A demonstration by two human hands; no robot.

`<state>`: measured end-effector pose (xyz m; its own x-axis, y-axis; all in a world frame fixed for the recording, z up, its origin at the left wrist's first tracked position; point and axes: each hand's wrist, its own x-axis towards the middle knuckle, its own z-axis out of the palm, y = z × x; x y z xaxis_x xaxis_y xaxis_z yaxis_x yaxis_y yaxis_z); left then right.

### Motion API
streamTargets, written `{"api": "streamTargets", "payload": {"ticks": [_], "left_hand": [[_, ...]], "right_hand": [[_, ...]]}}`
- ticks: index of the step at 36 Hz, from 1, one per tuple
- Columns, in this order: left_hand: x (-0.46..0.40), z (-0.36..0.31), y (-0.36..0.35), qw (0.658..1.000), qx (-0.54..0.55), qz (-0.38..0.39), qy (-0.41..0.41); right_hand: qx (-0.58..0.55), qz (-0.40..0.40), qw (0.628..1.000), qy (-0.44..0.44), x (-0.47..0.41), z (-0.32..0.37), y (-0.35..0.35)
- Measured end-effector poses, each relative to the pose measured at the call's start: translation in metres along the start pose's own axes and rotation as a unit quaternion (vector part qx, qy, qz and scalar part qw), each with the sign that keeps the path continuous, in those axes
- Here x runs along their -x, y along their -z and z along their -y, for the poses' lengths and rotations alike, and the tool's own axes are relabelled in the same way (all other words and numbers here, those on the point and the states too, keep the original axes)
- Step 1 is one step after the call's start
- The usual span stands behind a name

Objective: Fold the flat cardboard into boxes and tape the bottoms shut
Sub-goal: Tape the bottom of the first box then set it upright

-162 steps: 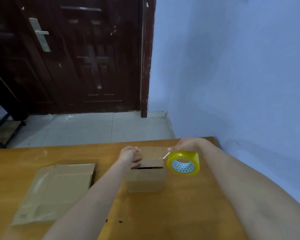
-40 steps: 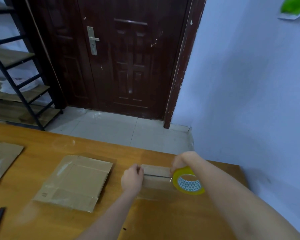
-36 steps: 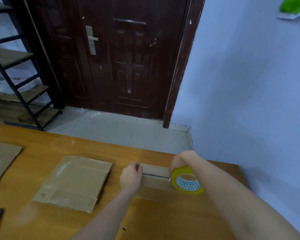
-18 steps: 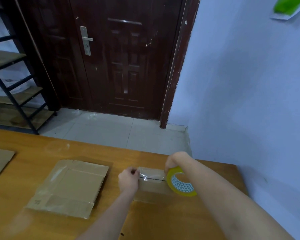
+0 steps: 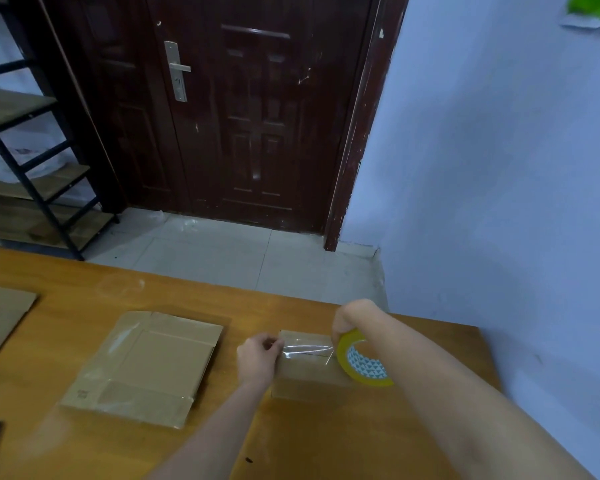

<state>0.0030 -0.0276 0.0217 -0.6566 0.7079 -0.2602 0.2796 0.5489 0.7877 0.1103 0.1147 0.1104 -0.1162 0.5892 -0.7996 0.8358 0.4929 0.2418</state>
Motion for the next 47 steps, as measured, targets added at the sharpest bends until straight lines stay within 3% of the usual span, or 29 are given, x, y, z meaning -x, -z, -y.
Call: {"api": "streamTargets", "payload": {"ticks": [17,27,32,34,37,44,47], "left_hand": [[-0.001,0.007,0.003,0.997,-0.059,0.011,-0.037],[-0.007,0.005,0.01,0.999,-0.035,0.01,0.038],[-0.008,0.002,0.01,0.988,-0.155,-0.012,0.0],[-0.004,-0.002,0.009,0.963,-0.253,-0.063,-0.07],[-0.005,-0.005,0.005,0.896,-0.363,-0.103,-0.233],[-0.001,-0.001,0.005,0.763,-0.474,0.034,-0.438],[-0.001,0.003,0.006,0.735,-0.488,0.093,-0.461]], "right_hand": [[-0.007,-0.003,1.0,0.015,-0.001,0.0,-0.002],[0.018,-0.025,1.0,0.004,0.005,0.007,-0.003],[0.027,-0.032,0.999,0.001,0.007,0.007,-0.004],[0.034,-0.041,0.999,0.004,0.009,0.007,-0.004],[0.045,-0.046,0.998,0.006,0.011,0.008,-0.004],[0.044,-0.053,0.998,0.009,0.015,0.008,-0.005],[0.039,-0.054,0.998,0.011,0.017,0.007,-0.006]]}}
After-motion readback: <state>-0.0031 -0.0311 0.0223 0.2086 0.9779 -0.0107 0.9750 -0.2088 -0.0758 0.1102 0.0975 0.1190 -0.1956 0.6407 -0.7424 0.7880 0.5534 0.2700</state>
